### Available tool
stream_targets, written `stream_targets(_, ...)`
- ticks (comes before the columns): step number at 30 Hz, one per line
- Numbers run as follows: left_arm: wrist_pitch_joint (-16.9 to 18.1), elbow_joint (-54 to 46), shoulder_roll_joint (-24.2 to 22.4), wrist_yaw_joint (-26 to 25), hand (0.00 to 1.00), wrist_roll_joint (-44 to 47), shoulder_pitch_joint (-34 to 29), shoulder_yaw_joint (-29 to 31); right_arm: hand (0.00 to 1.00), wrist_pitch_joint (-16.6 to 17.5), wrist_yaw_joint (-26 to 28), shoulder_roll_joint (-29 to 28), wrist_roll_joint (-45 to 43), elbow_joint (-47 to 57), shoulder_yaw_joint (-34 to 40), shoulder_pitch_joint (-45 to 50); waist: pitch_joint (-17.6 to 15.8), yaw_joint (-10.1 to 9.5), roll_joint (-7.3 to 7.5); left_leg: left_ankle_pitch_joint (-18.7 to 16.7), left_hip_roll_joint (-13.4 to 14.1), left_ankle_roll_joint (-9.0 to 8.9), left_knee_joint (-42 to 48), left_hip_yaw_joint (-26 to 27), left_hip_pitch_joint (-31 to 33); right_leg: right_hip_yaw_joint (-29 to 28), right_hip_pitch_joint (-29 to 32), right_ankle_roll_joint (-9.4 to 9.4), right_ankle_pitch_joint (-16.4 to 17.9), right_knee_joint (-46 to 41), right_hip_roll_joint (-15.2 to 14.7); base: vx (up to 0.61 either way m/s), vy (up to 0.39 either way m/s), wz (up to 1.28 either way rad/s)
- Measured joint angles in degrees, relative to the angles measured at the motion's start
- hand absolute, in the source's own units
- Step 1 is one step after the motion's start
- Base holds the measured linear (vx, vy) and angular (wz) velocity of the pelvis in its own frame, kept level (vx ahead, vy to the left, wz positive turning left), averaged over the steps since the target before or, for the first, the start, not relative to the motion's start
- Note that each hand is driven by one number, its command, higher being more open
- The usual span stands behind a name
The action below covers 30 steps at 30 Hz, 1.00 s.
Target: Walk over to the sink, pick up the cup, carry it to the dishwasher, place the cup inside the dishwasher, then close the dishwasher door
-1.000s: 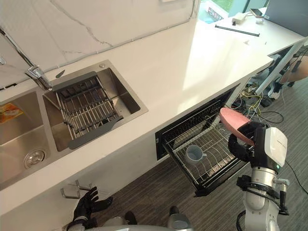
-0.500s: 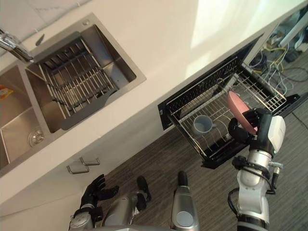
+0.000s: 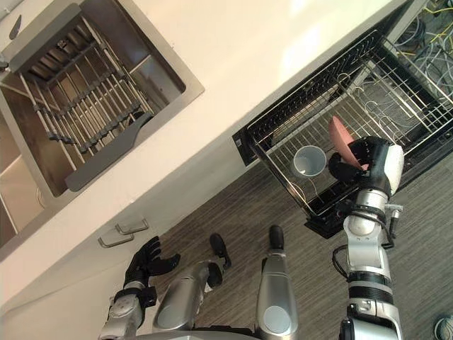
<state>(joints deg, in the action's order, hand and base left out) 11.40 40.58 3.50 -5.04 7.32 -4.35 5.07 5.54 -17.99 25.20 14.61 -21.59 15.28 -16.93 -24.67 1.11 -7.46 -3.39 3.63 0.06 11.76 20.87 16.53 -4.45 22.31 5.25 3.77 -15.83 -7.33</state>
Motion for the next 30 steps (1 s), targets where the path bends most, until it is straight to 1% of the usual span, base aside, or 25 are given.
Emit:
stream_targets(3,0.2,0.1,0.1,0.0,0.9,0.1,1.1,0.0,0.9,0.0,0.0,1.5,0.0,-1.8,-1.0,-2.8,-0.2,-0.14,-0.18,0.0,-0.2,0.08,0.0,-0.1,0.8,-0.2,0.8,0.23,-0.5,0.3,-0.2,0.0,0.004,-0.01)
stream_targets(5,0.3,0.0,0.1,-0.1,0.9,0.2,1.7,-0.1,0.9,0.0,0.0,1.9,0.0,-2.5,-1.2,-5.0,-0.9,-0.19,-0.24,0.1,-0.4,0.19,-0.1,-0.3,1.1,-0.5,0.9,0.4,-1.3,1.2,-0.2,-0.02,0.023,-0.08)
stream_targets(12,0.3,0.1,0.1,-0.1,0.9,0.6,1.7,-0.4,0.9,0.0,-0.2,1.7,0.0,-2.3,-1.2,-5.0,-1.0,-0.34,-0.22,0.1,-1.1,0.21,-0.1,-1.4,1.6,-1.6,0.8,0.71,-3.3,3.3,-0.1,-0.03,0.026,-0.08)
stream_targets(15,0.3,0.1,0.1,-0.3,0.9,0.6,1.7,-0.4,0.9,0.0,-0.8,0.7,0.0,-0.4,-0.8,-4.4,-1.1,-0.28,-0.21,0.1,-1.4,0.24,-0.4,-2.6,1.7,-1.6,0.7,0.74,-4.2,4.3,0.1,-0.03,0.009,-0.03)
stream_targets(20,0.2,0.1,0.0,-0.6,0.9,0.6,1.7,-0.3,0.9,0.0,-1.6,-1.4,0.0,7.7,1.6,-0.2,-1.1,-0.22,-0.15,0.3,-1.2,0.5,-0.4,-3.0,1.4,-1.4,-0.3,0.69,-4.8,5.3,0.2,-0.01,0.001,0.01)
stream_targets(23,0.2,-0.1,0.0,-1.0,0.9,0.5,1.7,0.4,0.9,0.2,-1.8,-3.1,-0.3,13.0,4.7,1.7,-1.2,-0.16,-0.03,0.3,-1.2,0.5,-0.4,-3.0,1.3,-1.4,-0.4,0.71,-4.8,5.4,0.3,0.0,0.0,0.0)
stream_targets(25,0.1,-0.1,0.0,-1.0,0.9,0.5,1.7,1.3,0.9,0.5,-1.8,-3.5,-2.2,16.6,6.0,4.0,-1.4,-0.15,0.38,0.3,-1.1,0.5,-0.4,-3.2,0.7,-1.4,-1.2,0.7,-4.9,5.8,0.4,0.04,-0.01,-0.03)
stream_targets(26,0.1,-0.2,0.1,-1.1,0.9,0.5,1.7,1.6,0.9,1.1,-1.8,-4.4,-2.4,18.8,7.3,5.2,-1.7,-0.16,0.75,0.3,-1.0,0.48,-0.4,-3.2,0.3,-1.5,-1.7,0.7,-4.9,5.9,0.5,0.03,-0.008,-0.05)
stream_targets(30,-0.1,-0.3,-0.2,-1.0,0.9,0.5,1.7,2.4,0.9,3.9,-1.8,-7.2,-5.5,25.0,10.6,10.0,-1.9,0.21,1.39,0.0,-0.8,0.31,-0.6,-3.3,-0.4,-1.3,-2.6,0.69,-4.9,6.7,0.6,0.02,-0.003,-0.01)
